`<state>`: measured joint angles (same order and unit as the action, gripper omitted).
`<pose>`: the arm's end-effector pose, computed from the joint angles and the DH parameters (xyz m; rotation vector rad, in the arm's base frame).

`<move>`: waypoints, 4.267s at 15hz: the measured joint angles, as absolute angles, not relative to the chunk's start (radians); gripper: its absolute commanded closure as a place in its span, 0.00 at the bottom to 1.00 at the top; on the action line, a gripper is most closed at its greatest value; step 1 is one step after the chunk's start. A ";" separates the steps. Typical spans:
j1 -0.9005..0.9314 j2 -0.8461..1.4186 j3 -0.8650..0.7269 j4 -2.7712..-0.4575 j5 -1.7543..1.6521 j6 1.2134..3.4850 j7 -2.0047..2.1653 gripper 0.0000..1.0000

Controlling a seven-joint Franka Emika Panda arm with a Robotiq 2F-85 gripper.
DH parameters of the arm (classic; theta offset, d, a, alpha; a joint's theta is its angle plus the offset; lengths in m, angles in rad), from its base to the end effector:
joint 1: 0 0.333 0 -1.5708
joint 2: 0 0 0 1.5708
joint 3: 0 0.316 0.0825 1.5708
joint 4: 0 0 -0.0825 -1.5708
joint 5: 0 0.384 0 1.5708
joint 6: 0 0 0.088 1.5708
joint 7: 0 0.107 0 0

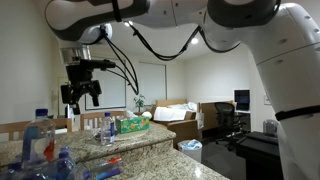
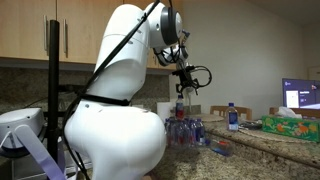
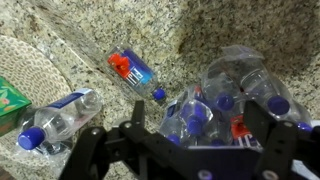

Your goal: Move the two and unpacked bottles forward

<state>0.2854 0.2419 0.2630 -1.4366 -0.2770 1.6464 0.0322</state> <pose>0.5610 0.2888 0.5577 2.8258 0.7728 0.0562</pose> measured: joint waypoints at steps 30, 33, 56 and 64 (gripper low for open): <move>0.421 0.632 0.267 -0.866 -0.142 1.557 -0.050 0.89; 0.421 0.634 0.267 -0.862 -0.142 1.552 -0.050 0.89; 0.211 0.370 0.176 -1.207 -0.163 1.341 -0.051 0.89; 0.149 0.161 0.147 -1.607 -0.079 1.556 -0.051 0.89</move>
<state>0.1494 0.1611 0.1467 -1.6072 -0.0786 1.5560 -0.0514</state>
